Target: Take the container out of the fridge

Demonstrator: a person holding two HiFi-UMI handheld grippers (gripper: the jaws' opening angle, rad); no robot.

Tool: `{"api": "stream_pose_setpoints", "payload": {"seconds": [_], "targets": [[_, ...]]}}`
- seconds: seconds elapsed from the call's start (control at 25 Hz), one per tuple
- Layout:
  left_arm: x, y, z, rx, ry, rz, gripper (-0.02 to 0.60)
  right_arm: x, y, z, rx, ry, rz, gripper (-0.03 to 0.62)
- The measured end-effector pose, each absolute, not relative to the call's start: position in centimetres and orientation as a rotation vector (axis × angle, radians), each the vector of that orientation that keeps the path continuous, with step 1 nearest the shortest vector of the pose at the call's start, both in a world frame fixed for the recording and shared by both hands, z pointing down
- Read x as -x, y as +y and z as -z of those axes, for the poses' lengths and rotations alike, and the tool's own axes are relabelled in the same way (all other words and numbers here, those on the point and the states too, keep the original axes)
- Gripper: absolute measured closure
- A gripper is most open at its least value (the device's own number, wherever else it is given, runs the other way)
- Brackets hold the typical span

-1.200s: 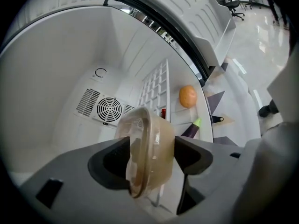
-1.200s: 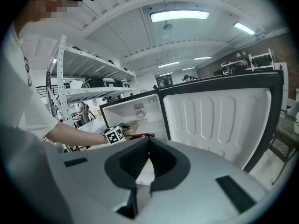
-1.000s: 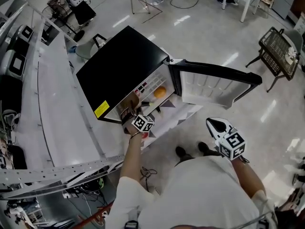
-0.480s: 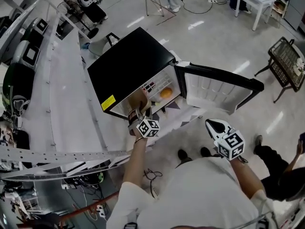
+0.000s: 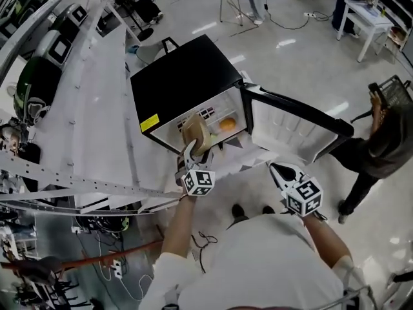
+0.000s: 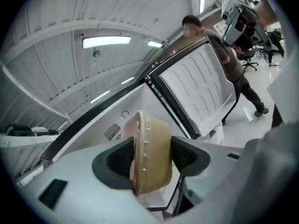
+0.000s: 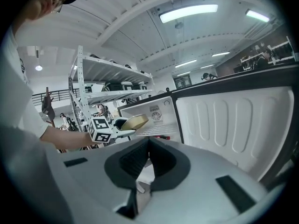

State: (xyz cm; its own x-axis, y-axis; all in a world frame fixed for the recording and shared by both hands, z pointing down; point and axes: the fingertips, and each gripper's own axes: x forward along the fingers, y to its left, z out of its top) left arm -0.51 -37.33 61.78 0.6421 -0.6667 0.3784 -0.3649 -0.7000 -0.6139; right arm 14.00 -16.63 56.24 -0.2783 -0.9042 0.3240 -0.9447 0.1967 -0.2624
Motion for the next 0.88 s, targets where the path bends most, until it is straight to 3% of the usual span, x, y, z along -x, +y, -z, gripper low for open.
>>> {"api": "stream_pose_setpoints", "payload": {"seconds": [0.88], "targets": [[8.2, -21.9, -51.7, 2.667, 1.408, 0.321, 0.351, -11.1, -15.8, -56.9, -1.357, -2.595, -0.591, 0.588]]}}
